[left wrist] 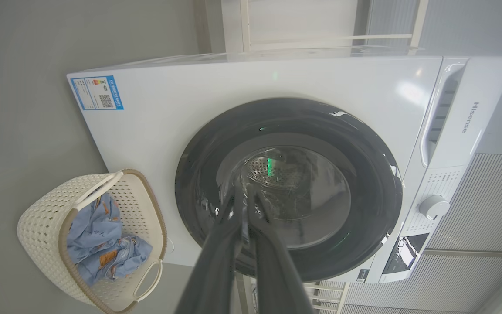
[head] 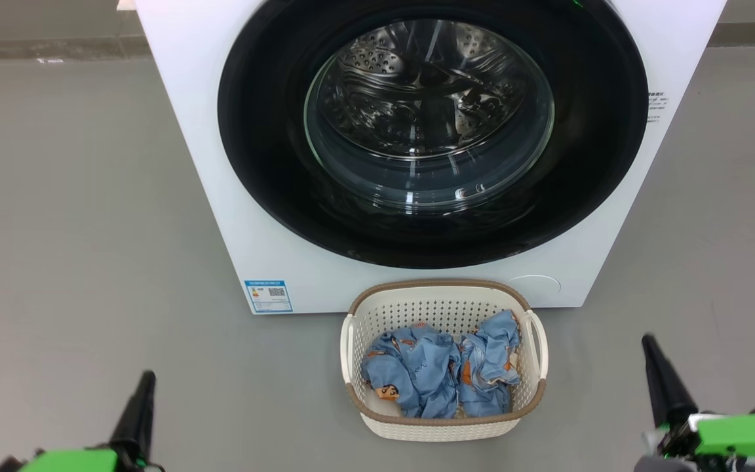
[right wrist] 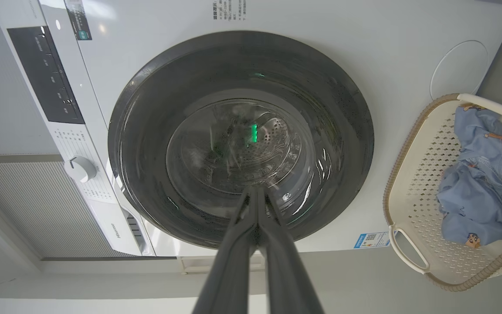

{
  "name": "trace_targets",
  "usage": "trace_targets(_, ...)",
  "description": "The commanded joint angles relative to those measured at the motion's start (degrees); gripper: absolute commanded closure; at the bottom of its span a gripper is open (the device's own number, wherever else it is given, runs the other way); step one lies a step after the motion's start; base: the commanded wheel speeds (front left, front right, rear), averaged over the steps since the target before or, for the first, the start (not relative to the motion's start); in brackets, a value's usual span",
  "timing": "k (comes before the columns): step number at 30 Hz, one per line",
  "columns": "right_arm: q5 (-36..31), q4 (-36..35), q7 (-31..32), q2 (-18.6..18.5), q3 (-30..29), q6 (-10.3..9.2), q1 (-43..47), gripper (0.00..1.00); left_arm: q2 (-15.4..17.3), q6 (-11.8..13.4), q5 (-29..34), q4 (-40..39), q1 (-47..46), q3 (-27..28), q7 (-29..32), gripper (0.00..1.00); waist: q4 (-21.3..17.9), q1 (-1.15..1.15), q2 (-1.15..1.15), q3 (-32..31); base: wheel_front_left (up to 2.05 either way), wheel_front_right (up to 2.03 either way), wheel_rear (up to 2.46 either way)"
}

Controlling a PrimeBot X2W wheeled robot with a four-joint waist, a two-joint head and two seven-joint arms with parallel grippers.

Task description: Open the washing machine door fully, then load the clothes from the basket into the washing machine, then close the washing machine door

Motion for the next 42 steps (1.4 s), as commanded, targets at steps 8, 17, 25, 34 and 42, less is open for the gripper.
trace_targets(8,-0.3,1.8,-0.7,0.7,0.5,0.0,1.3,0.0,-1.1,0.0,0.3,1.3,1.5,-0.2,-0.5,0.0,0.0,0.06,0.0,0.0,0.0,0.0,0.0)
trace_targets(17,-2.9,1.5,-1.9,0.7,0.8,0.01,1.0,0.0,-0.7,0.0,1.6,0.2,1.5,-0.6,-1.6,0.0,0.2,0.0,0.0,0.2,0.0,0.0,0.0)
trace_targets(25,-8.1,0.8,-3.2,0.6,1.3,0.01,0.5,0.0,0.4,0.0,5.6,-0.3,1.2,-1.3,-2.9,0.0,0.4,0.0,0.0,0.4,0.0,0.0,0.0)
trace_targets(34,-16.0,0.8,-4.5,0.3,2.4,0.02,0.4,0.0,0.5,0.0,12.5,-0.9,1.1,-1.5,-4.2,0.0,0.6,0.0,0.0,0.4,0.0,0.0,0.0)
trace_targets(42,-23.1,1.2,-5.7,0.3,2.6,0.02,0.3,0.0,0.4,0.0,19.8,-2.0,1.3,-1.4,-5.3,0.0,0.8,0.0,0.0,0.4,0.0,0.0,0.0)
